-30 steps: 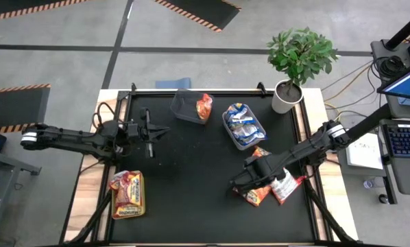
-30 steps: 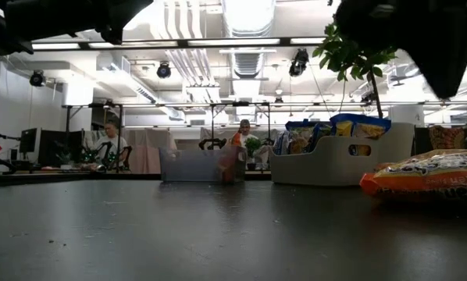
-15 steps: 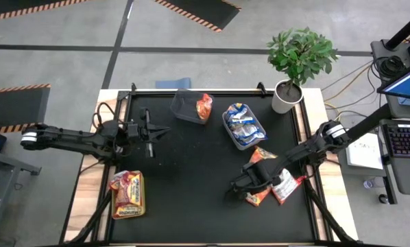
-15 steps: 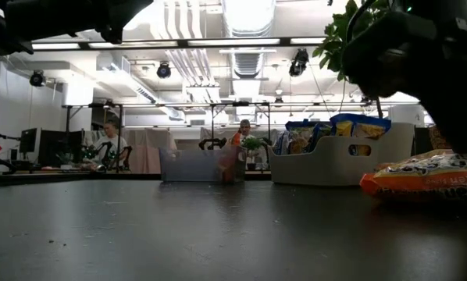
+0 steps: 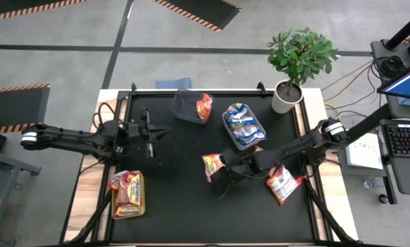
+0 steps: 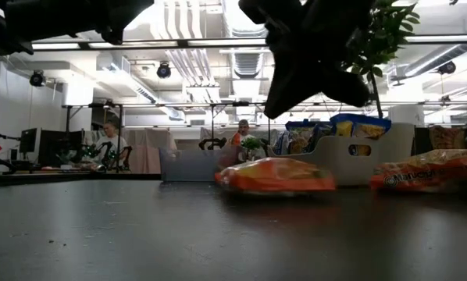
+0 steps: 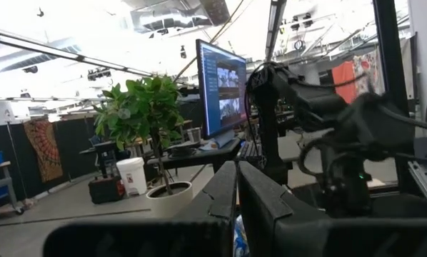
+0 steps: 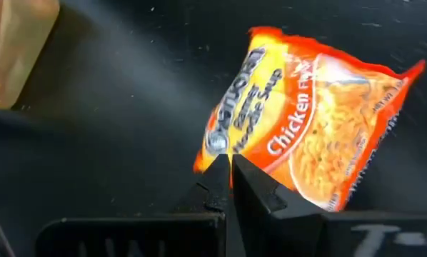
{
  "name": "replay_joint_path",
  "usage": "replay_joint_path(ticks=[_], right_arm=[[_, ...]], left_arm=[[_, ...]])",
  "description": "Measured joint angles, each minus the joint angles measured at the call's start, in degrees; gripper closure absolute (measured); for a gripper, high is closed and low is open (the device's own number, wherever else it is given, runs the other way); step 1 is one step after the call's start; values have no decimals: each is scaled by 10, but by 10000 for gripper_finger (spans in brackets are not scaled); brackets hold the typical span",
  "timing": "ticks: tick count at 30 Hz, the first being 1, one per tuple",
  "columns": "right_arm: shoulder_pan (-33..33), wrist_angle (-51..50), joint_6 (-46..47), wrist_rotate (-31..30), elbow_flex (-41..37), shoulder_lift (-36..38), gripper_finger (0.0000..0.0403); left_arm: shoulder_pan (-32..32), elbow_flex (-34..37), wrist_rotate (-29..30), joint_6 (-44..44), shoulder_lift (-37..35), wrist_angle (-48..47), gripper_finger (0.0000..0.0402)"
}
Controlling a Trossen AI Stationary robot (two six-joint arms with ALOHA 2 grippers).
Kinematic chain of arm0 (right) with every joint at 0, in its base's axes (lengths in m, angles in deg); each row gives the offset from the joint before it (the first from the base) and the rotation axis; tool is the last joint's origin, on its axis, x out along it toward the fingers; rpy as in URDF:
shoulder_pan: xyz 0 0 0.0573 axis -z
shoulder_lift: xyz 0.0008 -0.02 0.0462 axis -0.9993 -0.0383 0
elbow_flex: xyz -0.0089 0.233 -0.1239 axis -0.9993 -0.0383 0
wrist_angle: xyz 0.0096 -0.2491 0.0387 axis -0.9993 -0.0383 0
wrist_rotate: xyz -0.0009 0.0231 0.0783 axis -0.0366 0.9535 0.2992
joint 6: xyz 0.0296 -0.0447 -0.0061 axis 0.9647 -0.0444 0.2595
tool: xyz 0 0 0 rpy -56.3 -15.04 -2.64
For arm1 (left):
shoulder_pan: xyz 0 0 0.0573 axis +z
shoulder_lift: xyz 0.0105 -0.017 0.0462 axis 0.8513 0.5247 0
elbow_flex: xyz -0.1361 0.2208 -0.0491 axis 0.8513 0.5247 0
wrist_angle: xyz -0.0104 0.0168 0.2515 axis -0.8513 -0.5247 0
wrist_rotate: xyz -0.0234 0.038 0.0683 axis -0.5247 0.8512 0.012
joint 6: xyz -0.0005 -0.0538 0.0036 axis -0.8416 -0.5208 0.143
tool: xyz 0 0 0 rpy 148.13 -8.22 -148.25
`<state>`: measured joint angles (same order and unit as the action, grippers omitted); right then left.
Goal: Sort Maruchan noodles
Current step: Put the orange noodle pack into the black bin
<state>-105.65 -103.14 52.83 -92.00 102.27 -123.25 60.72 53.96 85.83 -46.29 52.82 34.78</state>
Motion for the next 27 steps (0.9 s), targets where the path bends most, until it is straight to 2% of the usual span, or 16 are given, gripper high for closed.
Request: replay_joint_path(ticks=[5,11,14,22,27], right_arm=[[13,-21,-24,48,7,0,394],[13,-87,-19,63,-1,0,394],[12,-108,-16,74,-5,1,394],[11,-109,-39,102,-31,3,394],[8,-101,-35,105,-54,3,394]], left_arm=[[0,0,-6,0,0,-32,402],[0,-2,-80,-4,16,-48,402],[0,-29,-95,-15,41,-93,402],[0,-170,-96,3,186,-359,402],[-1,-217,-99,27,303,-387,402]])
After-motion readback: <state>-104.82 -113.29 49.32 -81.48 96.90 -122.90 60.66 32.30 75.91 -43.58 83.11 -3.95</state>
